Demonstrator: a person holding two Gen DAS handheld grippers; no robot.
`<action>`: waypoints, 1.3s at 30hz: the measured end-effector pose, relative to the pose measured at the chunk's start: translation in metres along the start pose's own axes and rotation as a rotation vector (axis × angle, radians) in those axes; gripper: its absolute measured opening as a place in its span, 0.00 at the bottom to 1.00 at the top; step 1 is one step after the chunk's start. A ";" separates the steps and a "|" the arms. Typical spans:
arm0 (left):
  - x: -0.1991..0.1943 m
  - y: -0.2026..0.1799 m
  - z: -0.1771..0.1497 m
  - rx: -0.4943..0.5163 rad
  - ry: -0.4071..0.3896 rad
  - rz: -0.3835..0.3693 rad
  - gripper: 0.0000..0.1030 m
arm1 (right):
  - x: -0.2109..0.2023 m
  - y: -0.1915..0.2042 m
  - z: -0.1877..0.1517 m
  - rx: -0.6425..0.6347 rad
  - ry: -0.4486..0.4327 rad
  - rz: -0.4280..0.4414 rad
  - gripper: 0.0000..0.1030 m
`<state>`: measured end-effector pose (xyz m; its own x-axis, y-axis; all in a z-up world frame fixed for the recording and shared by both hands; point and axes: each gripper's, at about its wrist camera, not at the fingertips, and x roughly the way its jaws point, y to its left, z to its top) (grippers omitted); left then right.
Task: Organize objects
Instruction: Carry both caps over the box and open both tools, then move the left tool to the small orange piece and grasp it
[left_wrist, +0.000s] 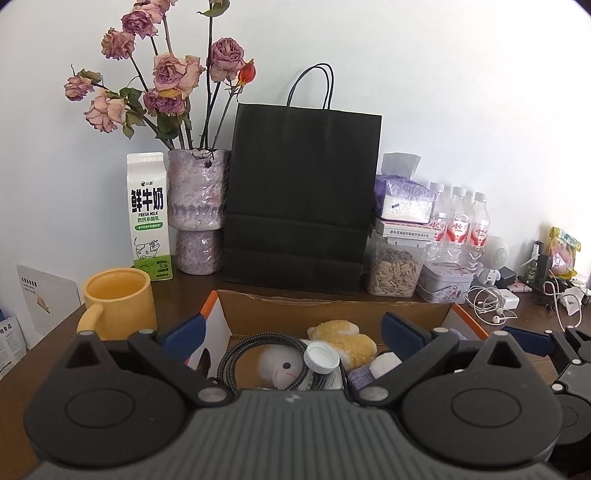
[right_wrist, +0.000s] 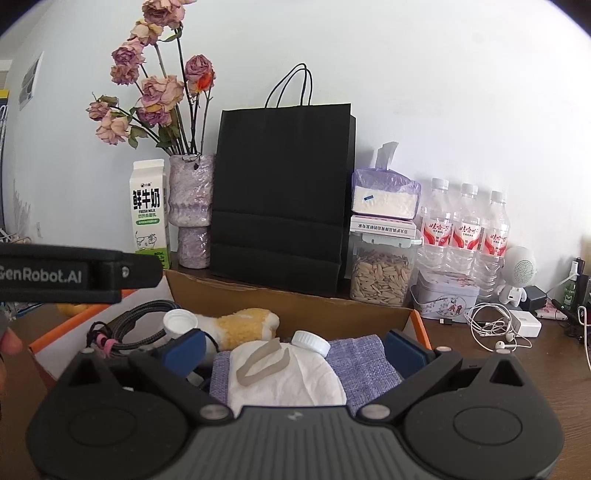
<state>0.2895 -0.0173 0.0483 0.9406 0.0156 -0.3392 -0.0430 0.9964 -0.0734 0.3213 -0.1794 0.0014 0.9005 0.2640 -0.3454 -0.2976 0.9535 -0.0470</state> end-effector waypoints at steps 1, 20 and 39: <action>-0.004 0.000 -0.001 0.002 0.000 -0.002 1.00 | -0.004 0.001 0.000 -0.003 -0.005 0.001 1.00; -0.072 0.020 -0.048 0.029 0.079 0.015 1.00 | -0.081 0.011 -0.036 -0.049 0.028 0.034 1.00; -0.072 -0.008 -0.108 0.150 0.271 -0.065 0.93 | -0.107 0.002 -0.085 -0.026 0.152 0.010 1.00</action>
<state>0.1863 -0.0353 -0.0278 0.8147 -0.0509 -0.5777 0.0829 0.9961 0.0291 0.1971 -0.2179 -0.0414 0.8399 0.2467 -0.4835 -0.3160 0.9464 -0.0661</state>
